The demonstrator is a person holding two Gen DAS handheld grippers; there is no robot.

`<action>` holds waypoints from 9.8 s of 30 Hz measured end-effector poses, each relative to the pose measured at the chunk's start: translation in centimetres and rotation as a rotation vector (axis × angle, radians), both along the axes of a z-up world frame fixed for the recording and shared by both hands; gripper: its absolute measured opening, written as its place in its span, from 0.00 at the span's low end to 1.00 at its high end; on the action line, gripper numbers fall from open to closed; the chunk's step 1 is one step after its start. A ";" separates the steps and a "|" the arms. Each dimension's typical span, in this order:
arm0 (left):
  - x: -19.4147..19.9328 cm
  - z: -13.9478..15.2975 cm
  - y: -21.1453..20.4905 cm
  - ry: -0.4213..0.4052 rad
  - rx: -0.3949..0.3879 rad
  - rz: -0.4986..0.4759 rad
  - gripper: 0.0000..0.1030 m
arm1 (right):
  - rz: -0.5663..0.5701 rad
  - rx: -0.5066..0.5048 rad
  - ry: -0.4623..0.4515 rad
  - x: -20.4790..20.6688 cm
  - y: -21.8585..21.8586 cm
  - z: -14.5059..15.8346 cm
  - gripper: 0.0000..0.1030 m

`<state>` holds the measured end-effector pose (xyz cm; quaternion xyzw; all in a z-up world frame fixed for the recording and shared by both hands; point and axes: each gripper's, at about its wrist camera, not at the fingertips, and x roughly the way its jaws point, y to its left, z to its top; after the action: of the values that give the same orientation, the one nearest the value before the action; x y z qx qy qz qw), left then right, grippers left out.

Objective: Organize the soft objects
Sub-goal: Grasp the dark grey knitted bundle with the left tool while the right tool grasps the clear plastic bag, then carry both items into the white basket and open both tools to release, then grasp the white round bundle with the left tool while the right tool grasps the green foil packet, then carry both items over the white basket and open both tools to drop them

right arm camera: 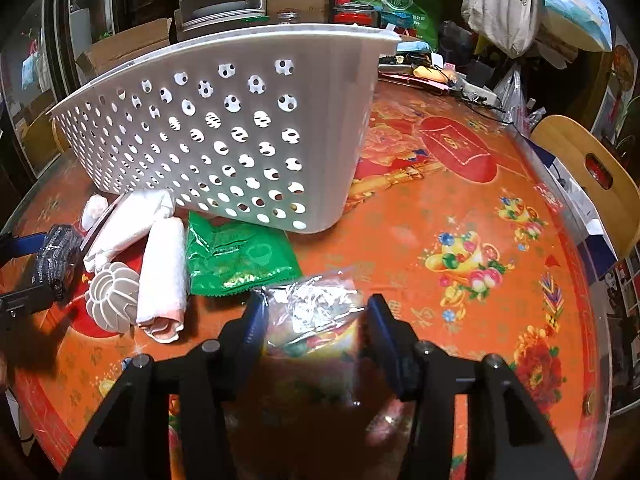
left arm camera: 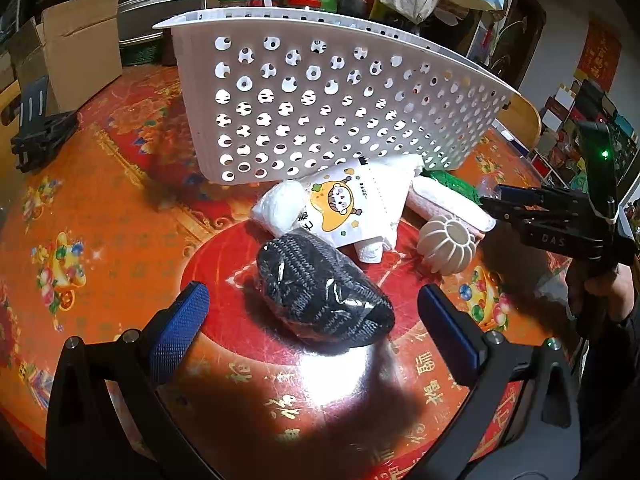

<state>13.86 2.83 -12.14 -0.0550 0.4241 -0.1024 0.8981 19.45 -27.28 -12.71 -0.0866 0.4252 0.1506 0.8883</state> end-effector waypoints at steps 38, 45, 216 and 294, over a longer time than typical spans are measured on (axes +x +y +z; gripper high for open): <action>-4.2 6.2 0.2 -0.224 0.030 -0.001 0.50 | -0.047 0.081 -0.138 -6.3 0.4 4.6 0.45; -5.0 10.2 0.0 -0.276 0.032 -0.019 0.50 | -0.023 0.101 -0.223 -8.2 0.8 8.8 0.45; 4.6 3.5 1.3 -0.119 0.006 0.033 0.25 | -0.004 0.114 -0.114 -7.1 1.5 5.6 0.01; 28.5 6.0 -3.0 0.495 0.118 0.081 0.32 | 0.009 0.012 0.181 14.9 10.1 8.0 0.05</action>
<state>42.36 -0.18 -6.16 -0.0429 0.6336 -0.0250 0.7720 34.39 -17.17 -4.70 -0.0692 0.5025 0.1642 0.8460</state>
